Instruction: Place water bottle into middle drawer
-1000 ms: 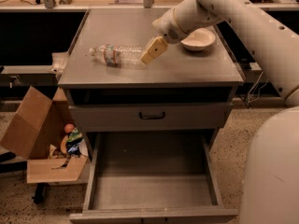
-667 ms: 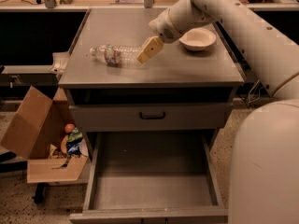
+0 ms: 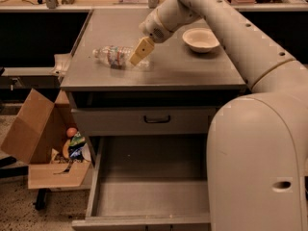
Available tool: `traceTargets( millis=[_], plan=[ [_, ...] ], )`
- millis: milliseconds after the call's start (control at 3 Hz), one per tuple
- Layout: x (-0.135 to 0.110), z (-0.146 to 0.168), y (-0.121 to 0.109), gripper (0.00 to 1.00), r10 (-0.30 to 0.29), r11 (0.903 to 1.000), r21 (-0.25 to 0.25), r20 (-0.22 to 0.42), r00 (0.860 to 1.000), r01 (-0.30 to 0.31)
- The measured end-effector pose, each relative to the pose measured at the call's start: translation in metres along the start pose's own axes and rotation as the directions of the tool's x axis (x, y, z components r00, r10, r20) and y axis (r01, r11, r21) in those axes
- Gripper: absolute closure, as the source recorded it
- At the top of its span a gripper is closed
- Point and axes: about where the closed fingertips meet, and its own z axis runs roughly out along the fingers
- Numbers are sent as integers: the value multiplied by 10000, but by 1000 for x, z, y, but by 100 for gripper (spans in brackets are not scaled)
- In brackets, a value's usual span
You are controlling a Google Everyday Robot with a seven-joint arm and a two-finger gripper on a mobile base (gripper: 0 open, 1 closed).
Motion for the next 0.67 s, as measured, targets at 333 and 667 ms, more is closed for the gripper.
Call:
traceTargets(
  millis=[333, 667],
  plan=[
    [-5, 21, 7, 0, -106, 9987, -492, -229, 9997, 95],
    [-1, 35, 11, 3, -98, 9965, -828, -360, 9993, 68]
  ],
)
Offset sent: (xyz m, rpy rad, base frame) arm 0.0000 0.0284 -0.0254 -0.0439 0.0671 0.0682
